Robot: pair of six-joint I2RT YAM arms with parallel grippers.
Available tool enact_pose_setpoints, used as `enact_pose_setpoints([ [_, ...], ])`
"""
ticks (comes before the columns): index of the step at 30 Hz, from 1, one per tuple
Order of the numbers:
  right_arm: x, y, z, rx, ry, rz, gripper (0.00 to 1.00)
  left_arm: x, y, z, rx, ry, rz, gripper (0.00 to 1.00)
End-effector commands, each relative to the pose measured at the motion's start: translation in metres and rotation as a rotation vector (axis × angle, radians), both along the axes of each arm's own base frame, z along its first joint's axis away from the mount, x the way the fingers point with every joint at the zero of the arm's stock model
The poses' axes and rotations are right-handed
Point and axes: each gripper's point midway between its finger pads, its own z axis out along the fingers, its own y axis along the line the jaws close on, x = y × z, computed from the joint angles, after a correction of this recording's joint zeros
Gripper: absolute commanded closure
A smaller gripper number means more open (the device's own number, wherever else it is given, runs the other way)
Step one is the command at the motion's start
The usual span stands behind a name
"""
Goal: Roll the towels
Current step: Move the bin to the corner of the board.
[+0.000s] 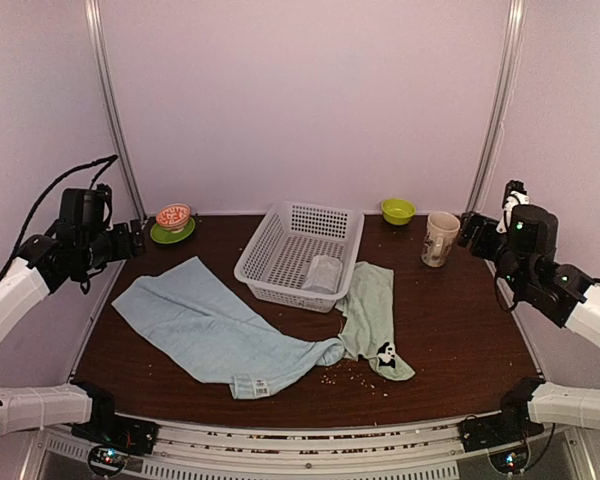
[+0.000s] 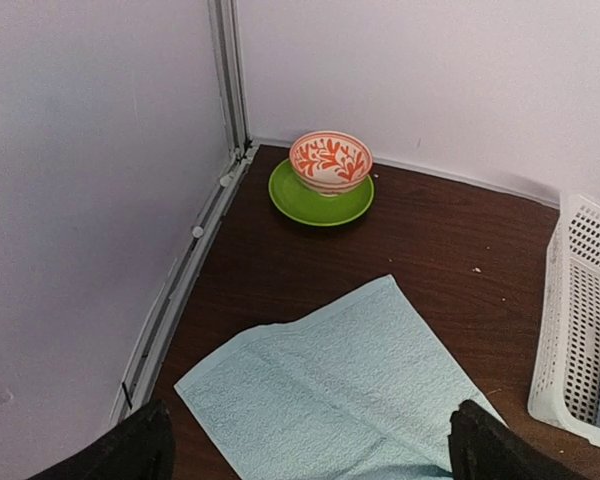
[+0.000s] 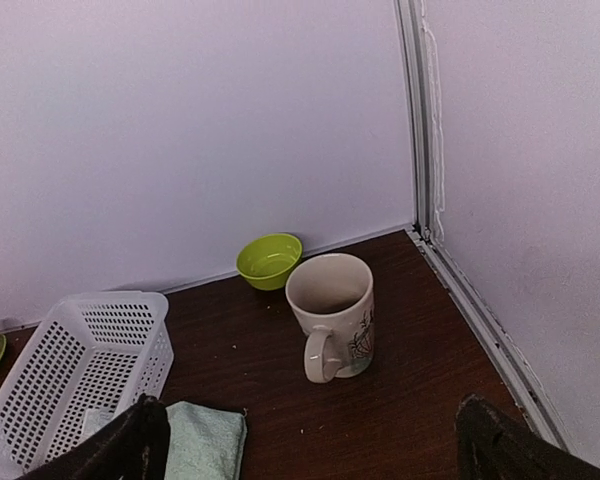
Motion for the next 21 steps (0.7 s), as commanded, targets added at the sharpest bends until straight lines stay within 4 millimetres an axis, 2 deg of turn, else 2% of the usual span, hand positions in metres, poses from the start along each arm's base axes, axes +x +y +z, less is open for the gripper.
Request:
enact_pose_setpoints([
  [1,-0.002,0.019,0.003,-0.003,0.012,0.13,0.0,0.001,-0.012,0.028,0.022,-0.109,-0.1,0.02],
  [4,-0.002,0.04,-0.003,0.008,0.052,0.236,0.01,0.0,-0.023,0.043,0.032,-0.156,-0.178,0.02],
  [7,-0.004,0.067,-0.028,0.025,0.153,0.336,0.03,0.003,-0.031,0.048,0.032,-0.191,-0.223,0.02],
  [14,-0.032,0.118,-0.101,0.141,0.357,0.446,0.13,0.007,-0.037,0.019,0.006,-0.12,-0.238,0.03],
  [17,-0.037,0.132,-0.132,0.195,0.442,0.465,0.22,0.009,-0.04,0.01,-0.006,-0.068,-0.239,0.03],
  [19,-0.039,0.145,-0.145,0.22,0.487,0.486,0.3,0.01,-0.044,0.005,-0.027,-0.048,-0.253,0.03],
  [21,-0.043,0.162,-0.15,0.21,0.507,0.519,0.33,0.011,-0.05,0.001,-0.043,-0.036,-0.275,0.04],
])
